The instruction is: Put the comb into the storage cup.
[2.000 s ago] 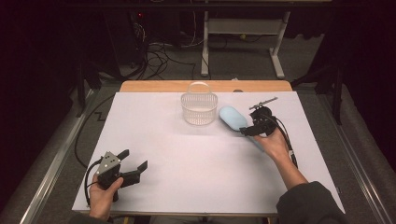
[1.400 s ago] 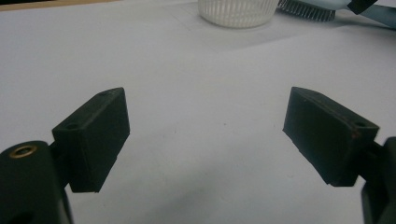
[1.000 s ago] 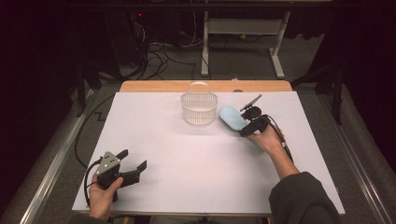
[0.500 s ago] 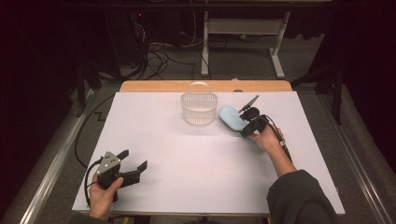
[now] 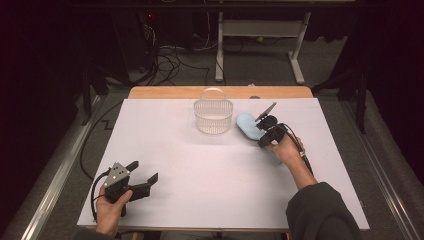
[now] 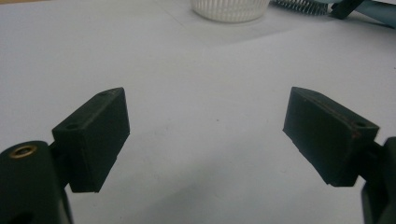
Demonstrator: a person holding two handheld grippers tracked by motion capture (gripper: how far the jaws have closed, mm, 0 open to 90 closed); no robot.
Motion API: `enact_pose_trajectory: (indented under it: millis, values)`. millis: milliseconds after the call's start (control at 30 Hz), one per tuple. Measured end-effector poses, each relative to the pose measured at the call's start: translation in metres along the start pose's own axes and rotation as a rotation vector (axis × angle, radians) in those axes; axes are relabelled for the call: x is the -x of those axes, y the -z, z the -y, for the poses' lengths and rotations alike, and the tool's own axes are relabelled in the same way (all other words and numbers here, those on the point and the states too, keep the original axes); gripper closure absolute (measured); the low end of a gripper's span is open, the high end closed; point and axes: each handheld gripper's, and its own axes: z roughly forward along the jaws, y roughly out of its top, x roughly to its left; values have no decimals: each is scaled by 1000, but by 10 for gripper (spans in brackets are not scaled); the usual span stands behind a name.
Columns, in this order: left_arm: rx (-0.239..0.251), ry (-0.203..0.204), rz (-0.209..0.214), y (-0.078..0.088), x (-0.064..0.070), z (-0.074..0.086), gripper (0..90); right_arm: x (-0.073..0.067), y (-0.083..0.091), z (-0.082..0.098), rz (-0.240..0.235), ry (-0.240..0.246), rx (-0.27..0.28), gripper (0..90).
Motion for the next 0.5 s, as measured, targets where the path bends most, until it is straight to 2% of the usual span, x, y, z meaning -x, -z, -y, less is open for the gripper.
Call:
enact_pose_trajectory:
  millis: [200, 233, 500]
  values:
    - [-2, 4, 3, 0, 0, 0, 155, 0, 1, 1, 4, 0, 5, 706]
    - [-3, 4, 2, 0, 0, 0, 154, -1, 2, 2, 27, 0, 11, 706]
    - [-6, 4, 5, 1, 0, 0, 153, 2, 9, 6, 35, -8, 36, 707]
